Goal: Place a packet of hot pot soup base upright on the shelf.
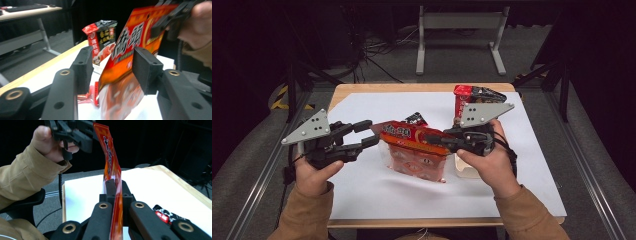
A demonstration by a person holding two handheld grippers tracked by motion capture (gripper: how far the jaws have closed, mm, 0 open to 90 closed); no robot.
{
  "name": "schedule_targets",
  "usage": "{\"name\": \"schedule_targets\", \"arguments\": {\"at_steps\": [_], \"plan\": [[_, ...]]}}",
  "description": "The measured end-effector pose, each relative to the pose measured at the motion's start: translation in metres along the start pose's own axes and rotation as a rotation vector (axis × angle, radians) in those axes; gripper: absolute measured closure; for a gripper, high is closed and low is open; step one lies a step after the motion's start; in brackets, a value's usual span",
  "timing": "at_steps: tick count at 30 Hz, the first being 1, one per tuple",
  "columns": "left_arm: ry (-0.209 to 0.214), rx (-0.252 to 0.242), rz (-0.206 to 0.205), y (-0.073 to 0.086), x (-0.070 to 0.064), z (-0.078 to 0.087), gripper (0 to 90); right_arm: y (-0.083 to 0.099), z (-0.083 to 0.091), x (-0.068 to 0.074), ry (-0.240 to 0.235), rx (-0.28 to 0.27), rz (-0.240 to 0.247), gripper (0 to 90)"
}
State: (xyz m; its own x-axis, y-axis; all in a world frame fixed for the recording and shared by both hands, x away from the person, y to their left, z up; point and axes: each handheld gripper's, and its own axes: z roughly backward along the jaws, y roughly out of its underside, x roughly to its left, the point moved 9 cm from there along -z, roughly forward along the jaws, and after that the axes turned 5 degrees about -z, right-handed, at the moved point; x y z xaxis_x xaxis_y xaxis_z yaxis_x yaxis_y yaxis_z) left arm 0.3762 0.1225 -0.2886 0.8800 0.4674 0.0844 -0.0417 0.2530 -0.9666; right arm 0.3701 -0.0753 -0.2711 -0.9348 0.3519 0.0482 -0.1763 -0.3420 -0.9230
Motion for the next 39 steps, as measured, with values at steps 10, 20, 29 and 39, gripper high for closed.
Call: {"name": "schedule_targets", "arguments": {"at_steps": [10,20,29,39], "plan": [[-0.038,0.031,0.02,0.012,0.015,-0.004,42.7,-0.025,0.024,-0.011,0.057,0.0,-0.014,89.8],[-0.049,0.091,0.051,0.026,0.024,-0.01,39.3,-0.044,0.042,-0.019,0.091,-0.002,-0.023,89.8],[-0.083,0.142,0.071,0.043,0.039,-0.014,37.3,-0.049,0.057,-0.028,0.12,0.008,-0.039,89.7],[-0.114,0.169,0.09,0.066,0.06,-0.018,36.2,-0.052,0.08,-0.044,0.189,0.002,-0.036,89.7]]}}
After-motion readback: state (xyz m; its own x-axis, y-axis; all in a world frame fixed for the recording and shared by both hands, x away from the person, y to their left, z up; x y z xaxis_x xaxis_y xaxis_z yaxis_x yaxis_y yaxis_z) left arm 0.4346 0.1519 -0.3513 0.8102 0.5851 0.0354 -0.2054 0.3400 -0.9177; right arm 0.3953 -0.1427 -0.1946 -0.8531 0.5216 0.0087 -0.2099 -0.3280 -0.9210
